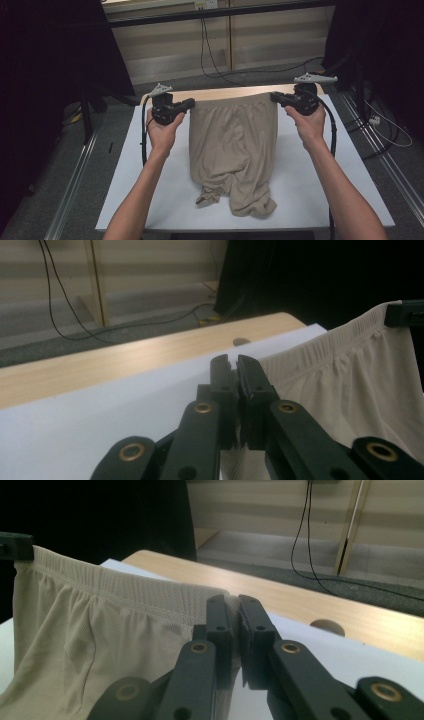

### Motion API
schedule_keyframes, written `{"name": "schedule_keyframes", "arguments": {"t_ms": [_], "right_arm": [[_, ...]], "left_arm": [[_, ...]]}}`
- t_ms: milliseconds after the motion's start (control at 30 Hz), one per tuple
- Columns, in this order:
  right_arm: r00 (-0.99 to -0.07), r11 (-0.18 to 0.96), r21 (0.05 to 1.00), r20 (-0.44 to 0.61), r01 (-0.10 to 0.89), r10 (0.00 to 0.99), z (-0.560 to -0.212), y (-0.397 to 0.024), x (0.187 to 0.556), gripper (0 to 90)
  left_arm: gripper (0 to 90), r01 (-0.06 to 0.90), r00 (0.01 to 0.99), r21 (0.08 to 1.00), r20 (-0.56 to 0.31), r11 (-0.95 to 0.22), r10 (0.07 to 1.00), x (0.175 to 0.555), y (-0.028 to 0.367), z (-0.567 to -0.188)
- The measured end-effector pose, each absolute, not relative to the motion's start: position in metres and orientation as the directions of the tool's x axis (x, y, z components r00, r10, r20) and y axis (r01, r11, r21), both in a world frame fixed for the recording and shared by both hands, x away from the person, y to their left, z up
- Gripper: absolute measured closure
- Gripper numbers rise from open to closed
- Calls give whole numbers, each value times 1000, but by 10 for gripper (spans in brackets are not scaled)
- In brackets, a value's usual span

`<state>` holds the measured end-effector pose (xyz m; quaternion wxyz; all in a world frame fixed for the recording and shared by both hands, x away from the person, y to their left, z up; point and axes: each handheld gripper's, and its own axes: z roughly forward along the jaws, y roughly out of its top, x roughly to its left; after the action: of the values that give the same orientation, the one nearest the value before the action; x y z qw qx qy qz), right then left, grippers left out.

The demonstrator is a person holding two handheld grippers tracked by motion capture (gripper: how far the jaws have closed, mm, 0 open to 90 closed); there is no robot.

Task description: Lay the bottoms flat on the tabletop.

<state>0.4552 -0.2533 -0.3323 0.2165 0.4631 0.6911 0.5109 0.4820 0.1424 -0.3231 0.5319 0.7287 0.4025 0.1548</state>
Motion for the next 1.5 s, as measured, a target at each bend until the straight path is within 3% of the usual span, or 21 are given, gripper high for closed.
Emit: {"name": "schedule_keyframes", "arguments": {"t_ms": [267,533,667,1033,1367,1400,1433,1467,1500], "right_arm": [[-459,37,927,151,374,875,-308,-252,471,854],[-443,30,947,122,321,888,-273,-254,487,854],[-435,26,951,116,308,893,-270,-255,492,854],[-419,54,900,147,432,896,-337,-252,514,851],[-405,77,884,132,460,905,-362,-248,532,842],[-383,99,874,105,475,918,-367,-247,535,754],[-357,115,869,74,481,931,-369,-247,537,616],[-323,119,865,52,488,945,-371,-247,537,462],[-299,115,861,45,495,953,-373,-248,538,411]], "left_arm": [[870,387,634,917,-191,-93,750,493,142,-304],[870,317,627,945,-144,-81,766,506,134,-258],[870,310,623,946,-130,-92,771,511,131,-259],[869,444,599,881,-159,-160,784,538,129,-332],[865,496,570,854,-182,-159,801,553,125,-355],[772,519,515,843,-177,-141,839,555,122,-361],[612,534,492,837,-192,-120,849,556,121,-364],[506,545,475,829,-185,-123,860,557,120,-367],[488,535,481,834,-170,-135,860,556,119,-369]]}}
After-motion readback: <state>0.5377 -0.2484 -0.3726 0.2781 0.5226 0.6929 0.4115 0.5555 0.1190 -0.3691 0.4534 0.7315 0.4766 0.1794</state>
